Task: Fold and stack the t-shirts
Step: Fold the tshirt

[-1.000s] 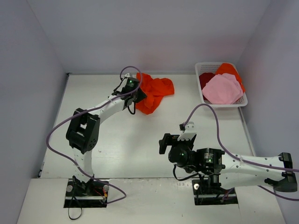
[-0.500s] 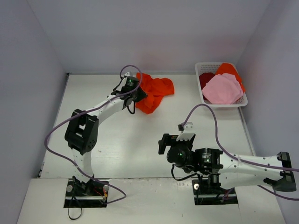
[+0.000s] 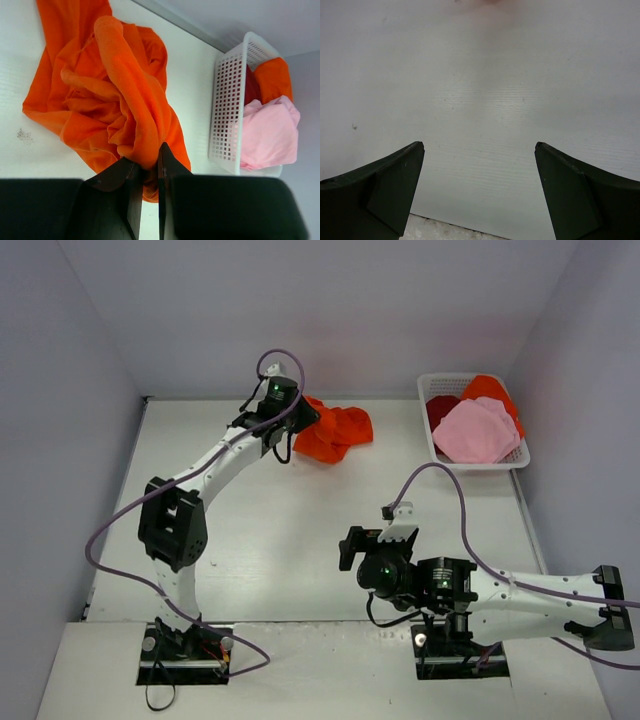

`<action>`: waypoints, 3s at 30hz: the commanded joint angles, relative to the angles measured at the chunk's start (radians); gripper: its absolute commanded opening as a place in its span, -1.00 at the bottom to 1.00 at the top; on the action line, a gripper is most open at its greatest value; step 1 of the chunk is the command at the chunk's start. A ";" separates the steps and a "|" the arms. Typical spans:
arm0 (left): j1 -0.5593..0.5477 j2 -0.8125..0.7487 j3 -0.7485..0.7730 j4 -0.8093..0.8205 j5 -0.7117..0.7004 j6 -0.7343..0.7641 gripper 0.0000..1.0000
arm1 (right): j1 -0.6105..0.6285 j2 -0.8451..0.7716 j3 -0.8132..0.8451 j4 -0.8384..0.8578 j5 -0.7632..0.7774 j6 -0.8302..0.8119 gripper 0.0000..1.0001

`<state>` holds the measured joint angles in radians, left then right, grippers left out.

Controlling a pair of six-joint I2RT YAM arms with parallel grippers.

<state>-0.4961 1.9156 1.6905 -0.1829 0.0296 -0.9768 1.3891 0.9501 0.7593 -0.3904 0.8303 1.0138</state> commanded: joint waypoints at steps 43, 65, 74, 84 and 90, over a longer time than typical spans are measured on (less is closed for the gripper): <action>0.054 0.399 0.552 -0.072 0.092 0.058 -1.00 | 0.001 -0.019 -0.064 0.013 0.020 0.097 0.78; 0.071 0.522 0.706 0.039 0.116 0.076 -1.00 | 0.001 0.035 -0.058 0.016 0.015 0.131 0.78; 0.074 0.602 0.755 0.125 0.181 0.058 -0.56 | 0.002 0.045 -0.058 0.018 0.015 0.137 0.78; 0.068 0.479 0.600 0.164 0.176 0.116 0.72 | 0.004 0.075 -0.031 0.022 0.021 0.124 0.78; 0.057 0.289 0.387 0.166 0.144 0.135 0.72 | 0.013 0.116 0.020 0.033 0.029 0.095 0.78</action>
<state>-0.4320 2.3932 2.1052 -0.1001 0.1928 -0.8707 1.3899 1.0473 0.7155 -0.3840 0.8040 1.1156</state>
